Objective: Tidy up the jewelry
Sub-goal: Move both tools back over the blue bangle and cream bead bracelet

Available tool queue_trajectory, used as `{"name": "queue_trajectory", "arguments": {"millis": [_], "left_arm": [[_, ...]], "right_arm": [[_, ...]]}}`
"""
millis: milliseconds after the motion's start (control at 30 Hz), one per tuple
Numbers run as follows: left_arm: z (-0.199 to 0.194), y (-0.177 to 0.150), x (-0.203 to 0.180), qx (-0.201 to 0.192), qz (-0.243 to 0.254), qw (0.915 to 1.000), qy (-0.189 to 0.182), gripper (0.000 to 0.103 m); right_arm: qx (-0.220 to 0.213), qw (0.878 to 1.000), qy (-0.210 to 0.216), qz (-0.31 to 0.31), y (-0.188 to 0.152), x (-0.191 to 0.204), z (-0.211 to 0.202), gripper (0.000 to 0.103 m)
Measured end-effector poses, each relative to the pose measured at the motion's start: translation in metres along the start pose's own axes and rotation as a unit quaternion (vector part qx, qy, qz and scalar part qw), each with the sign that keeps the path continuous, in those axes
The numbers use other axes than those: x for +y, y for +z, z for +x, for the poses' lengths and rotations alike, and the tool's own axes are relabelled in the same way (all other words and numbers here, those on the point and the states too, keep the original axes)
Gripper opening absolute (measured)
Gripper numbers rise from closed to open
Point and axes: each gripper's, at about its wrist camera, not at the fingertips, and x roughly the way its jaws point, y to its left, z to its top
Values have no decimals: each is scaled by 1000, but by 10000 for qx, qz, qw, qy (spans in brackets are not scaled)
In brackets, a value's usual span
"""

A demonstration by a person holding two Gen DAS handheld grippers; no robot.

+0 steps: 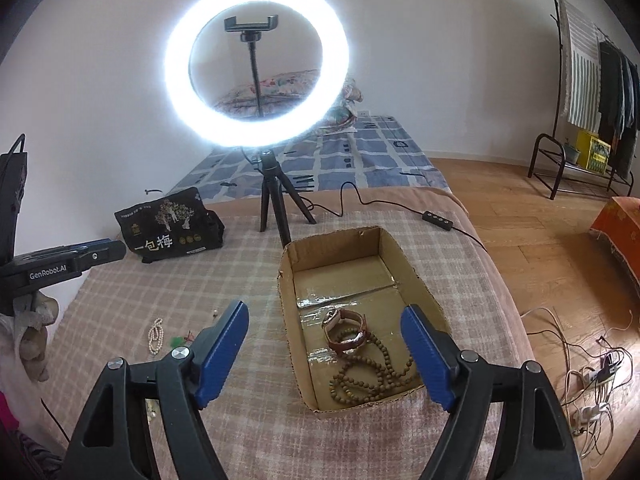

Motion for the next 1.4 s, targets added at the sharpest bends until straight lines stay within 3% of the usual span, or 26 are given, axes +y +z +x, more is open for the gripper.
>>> {"name": "queue_trajectory", "arguments": {"millis": [267,533,967,1400], "left_arm": [[-31,-35,45,47,-180,9997,163,30],[-33,-78,77,310,-486,9982,177,30],[-2,-151,84,1148,-712,9908,107,31],[33,-189,94,1650,-1094,9799,252,30]], "right_arm": [[107,9992,290,-264,-6,33,-4,81],[463,9965,507,-487,-21,61,6,81],[1189,9854,931,-785,-43,104,38,80],[1738,9696,1196,-1236,-78,148,94,66]]}}
